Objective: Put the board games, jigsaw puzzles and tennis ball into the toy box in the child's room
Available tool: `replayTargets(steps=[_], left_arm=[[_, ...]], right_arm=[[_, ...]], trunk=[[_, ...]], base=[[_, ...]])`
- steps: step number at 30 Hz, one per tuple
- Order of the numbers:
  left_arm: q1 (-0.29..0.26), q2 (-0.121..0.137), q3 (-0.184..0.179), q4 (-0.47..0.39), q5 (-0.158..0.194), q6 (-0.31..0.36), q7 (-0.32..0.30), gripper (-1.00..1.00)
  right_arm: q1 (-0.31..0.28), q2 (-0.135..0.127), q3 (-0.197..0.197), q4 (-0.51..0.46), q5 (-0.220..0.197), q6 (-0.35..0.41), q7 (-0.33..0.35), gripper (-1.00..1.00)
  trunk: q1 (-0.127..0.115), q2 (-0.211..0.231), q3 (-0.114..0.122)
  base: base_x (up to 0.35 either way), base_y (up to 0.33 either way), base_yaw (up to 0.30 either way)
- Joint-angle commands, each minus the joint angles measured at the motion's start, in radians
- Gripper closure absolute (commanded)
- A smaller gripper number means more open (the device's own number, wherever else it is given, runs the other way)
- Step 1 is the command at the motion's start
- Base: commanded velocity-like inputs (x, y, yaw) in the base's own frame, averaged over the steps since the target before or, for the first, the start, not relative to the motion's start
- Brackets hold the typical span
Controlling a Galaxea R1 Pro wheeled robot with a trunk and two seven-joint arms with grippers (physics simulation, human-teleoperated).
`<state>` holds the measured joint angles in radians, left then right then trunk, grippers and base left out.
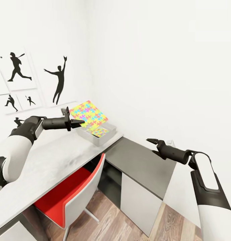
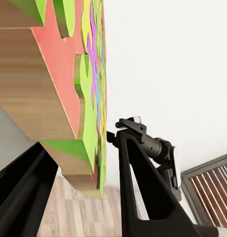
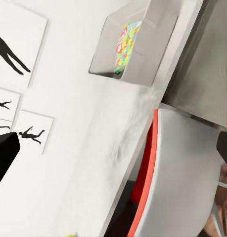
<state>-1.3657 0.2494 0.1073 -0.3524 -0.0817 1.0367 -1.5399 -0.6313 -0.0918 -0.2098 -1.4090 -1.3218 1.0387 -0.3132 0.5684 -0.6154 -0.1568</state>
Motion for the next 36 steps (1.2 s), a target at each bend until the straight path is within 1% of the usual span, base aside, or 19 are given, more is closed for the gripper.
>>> replayTargets(steps=[1,8,9,12,13,16,18,29,36], left_arm=[[0.0,0.0,0.004,0.0,-0.009,0.01,-0.006,1.0],[0.001,0.003,0.002,0.0,-0.01,0.01,-0.006,1.0],[0.007,-0.003,-0.004,0.005,-0.016,0.005,-0.001,1.0],[0.024,-0.02,-0.025,0.007,-0.037,-0.004,-0.018,1.0],[0.03,-0.021,-0.031,0.007,-0.038,-0.004,-0.024,1.0],[0.047,-0.018,-0.051,0.0,-0.042,-0.004,-0.031,1.0],[0.058,-0.016,-0.056,-0.002,-0.042,-0.004,-0.031,1.0],[0.066,-0.012,-0.054,-0.003,-0.042,-0.004,-0.031,1.0],[0.066,-0.012,-0.054,-0.003,-0.042,-0.004,-0.031,1.0]], right_arm=[[0.0,0.001,-0.001,0.0,-0.011,0.004,-0.01,-1.0],[0.01,0.003,-0.003,-0.007,-0.01,0.008,-0.004,-1.0],[0.015,0.009,0.003,-0.006,-0.016,0.008,0.0,-1.0],[0.032,0.023,0.015,-0.001,-0.016,0.008,0.0,-1.0],[0.031,0.023,0.014,0.0,-0.014,0.008,0.0,-1.0],[0.047,0.04,0.012,0.003,-0.01,0.008,0.009,-1.0],[0.058,0.048,0.012,0.004,-0.01,0.008,0.02,-1.0],[0.068,0.047,0.012,-0.024,-0.011,0.008,0.081,-1.0],[0.074,0.047,0.011,-0.049,-0.012,0.008,0.082,-1.0]], trunk=[[0.0,-0.002,-0.002],[0.0,-0.002,-0.003],[0.0,-0.002,-0.003],[0.0,-0.002,-0.003],[0.0,-0.002,-0.003],[0.0,-0.002,-0.003],[0.0,-0.002,-0.003],[0.0,-0.002,-0.002],[0.0,-0.002,0.0]], base=[[0.052,0.011,-0.254],[0.146,0.069,-0.078],[0.0,0.0,0.0],[0.0,0.0,0.0],[0.0,0.0,0.0],[0.0,0.0,0.0],[0.0,0.0,0.0],[0.041,0.0,-0.011],[0.001,0.0,-0.047]])
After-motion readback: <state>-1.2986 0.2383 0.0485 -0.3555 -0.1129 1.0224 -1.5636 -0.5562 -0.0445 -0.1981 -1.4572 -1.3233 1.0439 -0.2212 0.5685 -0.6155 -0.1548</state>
